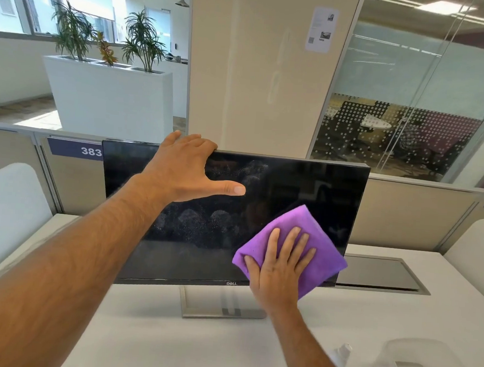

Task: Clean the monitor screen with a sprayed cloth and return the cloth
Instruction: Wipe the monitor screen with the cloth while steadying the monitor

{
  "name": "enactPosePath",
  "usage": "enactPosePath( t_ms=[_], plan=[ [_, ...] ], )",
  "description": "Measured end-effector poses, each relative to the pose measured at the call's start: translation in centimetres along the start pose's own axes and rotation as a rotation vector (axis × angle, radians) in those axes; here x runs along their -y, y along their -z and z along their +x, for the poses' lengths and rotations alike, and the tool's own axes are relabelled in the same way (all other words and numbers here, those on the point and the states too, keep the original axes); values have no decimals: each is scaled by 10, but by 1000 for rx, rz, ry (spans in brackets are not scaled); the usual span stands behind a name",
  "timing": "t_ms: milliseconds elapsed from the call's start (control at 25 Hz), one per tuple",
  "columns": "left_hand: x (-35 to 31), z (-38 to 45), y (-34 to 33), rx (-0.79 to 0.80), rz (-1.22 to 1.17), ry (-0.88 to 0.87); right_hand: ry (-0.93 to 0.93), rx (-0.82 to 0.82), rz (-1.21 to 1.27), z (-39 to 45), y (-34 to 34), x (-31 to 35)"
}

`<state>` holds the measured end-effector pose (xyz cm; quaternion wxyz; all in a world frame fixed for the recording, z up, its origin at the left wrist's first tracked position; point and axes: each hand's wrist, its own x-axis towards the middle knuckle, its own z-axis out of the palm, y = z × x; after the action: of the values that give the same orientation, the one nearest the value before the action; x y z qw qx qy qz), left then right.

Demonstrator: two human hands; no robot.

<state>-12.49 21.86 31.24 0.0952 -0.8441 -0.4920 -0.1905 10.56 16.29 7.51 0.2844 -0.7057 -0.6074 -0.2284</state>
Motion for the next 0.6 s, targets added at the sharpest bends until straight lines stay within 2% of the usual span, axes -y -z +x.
enactPosePath(
  t_ms=[160,320,400,600],
  plan=[
    [-1,0,1,7,-6,7,-16,-119,-23,53,25,-12],
    [-1,0,1,11,0,6,-162,-212,26,101,46,-13],
    [-1,0,0,8,0,8,-177,-217,40,104,47,-11],
    [-1,0,-1,-5,-5,14,165,-97,-97,50,21,-16]
  ],
)
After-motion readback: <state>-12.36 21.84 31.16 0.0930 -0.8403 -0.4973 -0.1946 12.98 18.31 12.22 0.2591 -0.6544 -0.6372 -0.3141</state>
